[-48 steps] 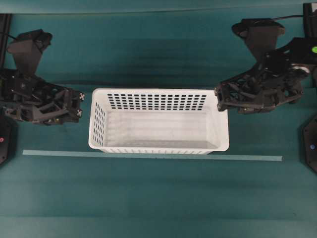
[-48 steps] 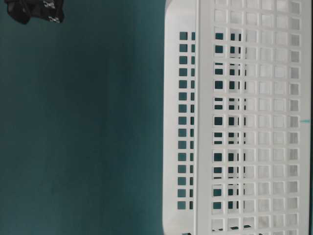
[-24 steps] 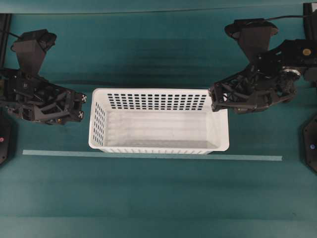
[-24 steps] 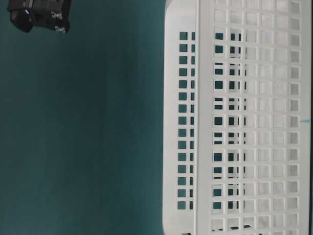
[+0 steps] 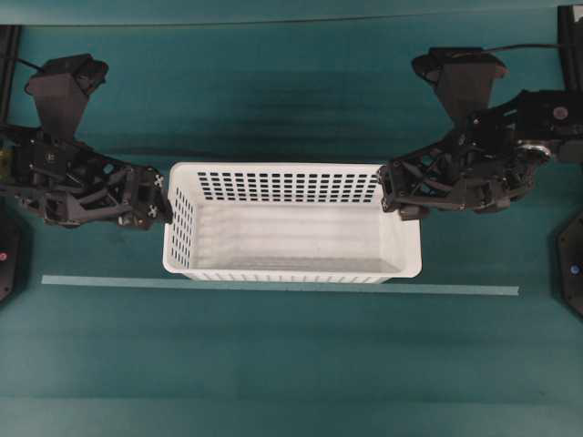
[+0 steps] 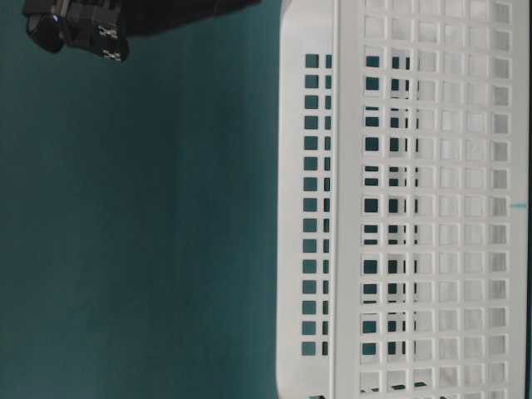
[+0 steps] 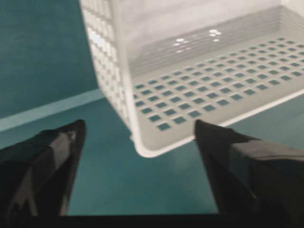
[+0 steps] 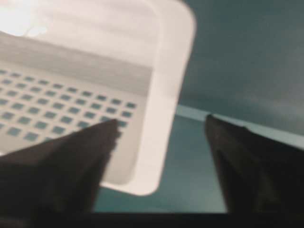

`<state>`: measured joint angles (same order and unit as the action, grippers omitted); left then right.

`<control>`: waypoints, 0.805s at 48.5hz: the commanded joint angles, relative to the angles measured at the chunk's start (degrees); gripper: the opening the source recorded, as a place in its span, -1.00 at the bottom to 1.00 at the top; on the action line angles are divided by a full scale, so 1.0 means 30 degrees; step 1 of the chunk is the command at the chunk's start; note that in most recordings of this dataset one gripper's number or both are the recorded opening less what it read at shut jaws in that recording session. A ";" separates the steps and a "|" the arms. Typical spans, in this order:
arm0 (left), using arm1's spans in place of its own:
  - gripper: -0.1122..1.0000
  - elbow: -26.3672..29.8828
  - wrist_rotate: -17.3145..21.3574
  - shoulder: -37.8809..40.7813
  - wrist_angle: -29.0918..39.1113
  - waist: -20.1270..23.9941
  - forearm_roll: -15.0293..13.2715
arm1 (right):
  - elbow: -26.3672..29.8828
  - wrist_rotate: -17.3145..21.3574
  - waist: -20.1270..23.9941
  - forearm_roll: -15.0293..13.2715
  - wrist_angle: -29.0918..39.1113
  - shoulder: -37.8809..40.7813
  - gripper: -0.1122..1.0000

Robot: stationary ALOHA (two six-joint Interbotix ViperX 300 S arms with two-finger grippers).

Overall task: Lift the white basket with both hands.
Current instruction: 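Lower both open grippers over the left and right basket rims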

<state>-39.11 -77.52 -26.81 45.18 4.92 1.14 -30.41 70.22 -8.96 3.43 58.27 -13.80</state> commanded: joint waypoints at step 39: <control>0.89 0.0029 -0.0439 0.5537 -0.2549 0.0469 0.0059 | -0.1787 0.3311 0.0791 -0.0029 -0.5713 0.3486 0.94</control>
<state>-38.94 -78.49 -11.51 38.23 6.33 1.14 -36.12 80.07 -6.94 3.43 42.10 -5.71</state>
